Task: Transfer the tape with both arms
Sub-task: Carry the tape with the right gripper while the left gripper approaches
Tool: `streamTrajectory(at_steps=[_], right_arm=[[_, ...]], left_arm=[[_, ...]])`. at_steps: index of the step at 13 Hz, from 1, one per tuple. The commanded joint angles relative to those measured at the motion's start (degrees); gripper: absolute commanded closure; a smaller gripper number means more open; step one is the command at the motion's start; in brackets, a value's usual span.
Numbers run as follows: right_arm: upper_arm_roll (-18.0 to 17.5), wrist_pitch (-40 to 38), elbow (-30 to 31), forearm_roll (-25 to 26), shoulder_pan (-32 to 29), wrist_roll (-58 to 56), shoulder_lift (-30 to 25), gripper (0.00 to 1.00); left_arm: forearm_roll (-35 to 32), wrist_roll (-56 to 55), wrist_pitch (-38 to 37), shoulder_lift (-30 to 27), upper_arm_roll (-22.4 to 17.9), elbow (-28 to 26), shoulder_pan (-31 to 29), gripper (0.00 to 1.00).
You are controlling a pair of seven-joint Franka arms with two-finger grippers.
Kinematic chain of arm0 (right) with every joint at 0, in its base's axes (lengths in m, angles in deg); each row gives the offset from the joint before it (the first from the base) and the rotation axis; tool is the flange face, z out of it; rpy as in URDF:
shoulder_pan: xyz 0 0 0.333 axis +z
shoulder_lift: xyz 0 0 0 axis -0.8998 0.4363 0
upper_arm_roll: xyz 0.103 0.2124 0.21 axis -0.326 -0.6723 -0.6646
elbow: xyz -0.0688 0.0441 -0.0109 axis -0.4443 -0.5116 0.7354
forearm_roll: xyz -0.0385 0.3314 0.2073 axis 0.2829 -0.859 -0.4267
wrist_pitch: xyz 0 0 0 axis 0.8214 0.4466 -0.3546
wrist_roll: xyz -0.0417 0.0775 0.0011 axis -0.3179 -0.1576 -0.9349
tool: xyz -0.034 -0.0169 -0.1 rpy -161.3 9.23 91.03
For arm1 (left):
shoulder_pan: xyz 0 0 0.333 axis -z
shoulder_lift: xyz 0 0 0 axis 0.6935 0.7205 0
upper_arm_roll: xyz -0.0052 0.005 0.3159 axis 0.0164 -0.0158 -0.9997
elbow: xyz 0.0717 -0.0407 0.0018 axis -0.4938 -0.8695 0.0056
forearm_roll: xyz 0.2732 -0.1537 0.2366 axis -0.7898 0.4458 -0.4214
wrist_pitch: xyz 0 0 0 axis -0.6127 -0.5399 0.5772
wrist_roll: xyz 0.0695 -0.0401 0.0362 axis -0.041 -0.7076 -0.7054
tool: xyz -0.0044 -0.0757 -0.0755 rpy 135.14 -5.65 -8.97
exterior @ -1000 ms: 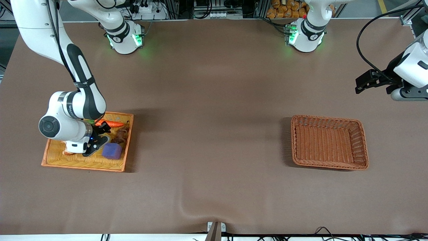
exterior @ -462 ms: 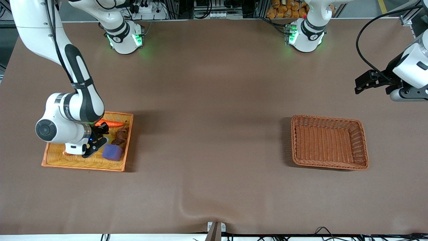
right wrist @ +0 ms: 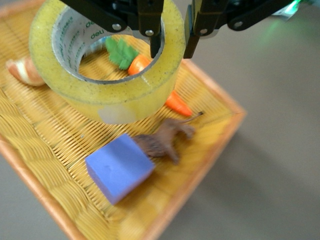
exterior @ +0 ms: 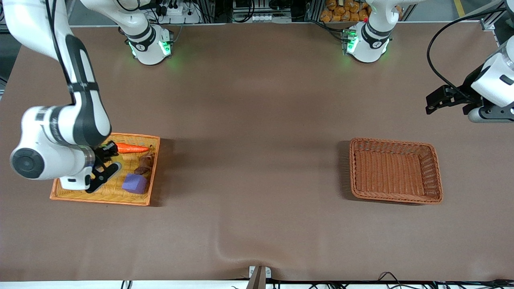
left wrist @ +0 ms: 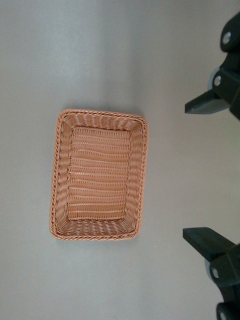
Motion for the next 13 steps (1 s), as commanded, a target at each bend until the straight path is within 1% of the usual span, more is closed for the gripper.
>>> streamTrajectory(at_steps=[1, 2, 3, 4, 6, 7, 8, 9, 11, 12, 13], right_arm=[[-0.3, -8.5, -7.9, 0.7, 7.5, 13.0, 0.2, 1.0], [-0.2, -8.5, -8.2, -2.8, 11.1, 18.3, 0.2, 1.0], [0.0, -6.9, -9.2, -7.0, 13.8, 24.7, 0.7, 1.0], [-0.1, -2.3, -9.3, -9.7, 17.3, 32.0, 1.8, 1.0], [-0.2, 7.9, -9.5, -10.8, 25.8, 45.7, 5.3, 1.0], [-0.2, 15.1, -9.9, -11.8, 29.8, 52.3, 7.7, 1.0], [-0.3, 20.8, -10.2, -13.5, 33.0, 57.3, 10.4, 1.0], [-0.4, 25.2, -10.2, -14.1, 36.1, 59.8, 12.9, 1.0], [-0.5, 30.2, -12.5, -14.1, 39.9, 64.2, 19.2, 1.0], [-0.5, 31.7, -15.9, -14.1, 41.1, 67.6, 23.1, 1.0], [-0.5, 31.9, -20.1, -14.1, 41.9, 70.4, 26.3, 0.93]], left_arm=[[1.0, -0.6, 3.6, -0.6, 0.2, -2.8, 0.2, 0.0], [0.9, -0.7, 3.8, 0.2, 0.2, -2.9, 1.1, 0.0], [0.9, -1.4, 3.9, 0.7, 0.2, -2.8, 2.0, 0.0], [0.9, -3.2, 3.9, 1.6, 0.2, -2.9, 3.1, 0.0], [0.5, -5.3, 5.3, 3.5, 0.2, -3.1, 4.7, 0.0], [0.5, -6.5, 5.9, 4.3, 0.6, -3.1, 5.3, 0.0], [0.6, -8.5, 7.0, 5.4, 0.9, -3.6, 6.0, 0.0], [0.6, -10.9, 9.3, 5.9, 1.0, -5.0, 7.0, 0.0], [0.4, -17.1, 16.7, 5.9, 1.0, -10.3, 9.8, 0.0], [0.1, -19.3, 19.4, 6.6, 0.9, -12.0, 10.7, 0.0], [-0.1, -19.5, 20.5, 7.8, 0.9, -12.3, 11.2, 0.0]])
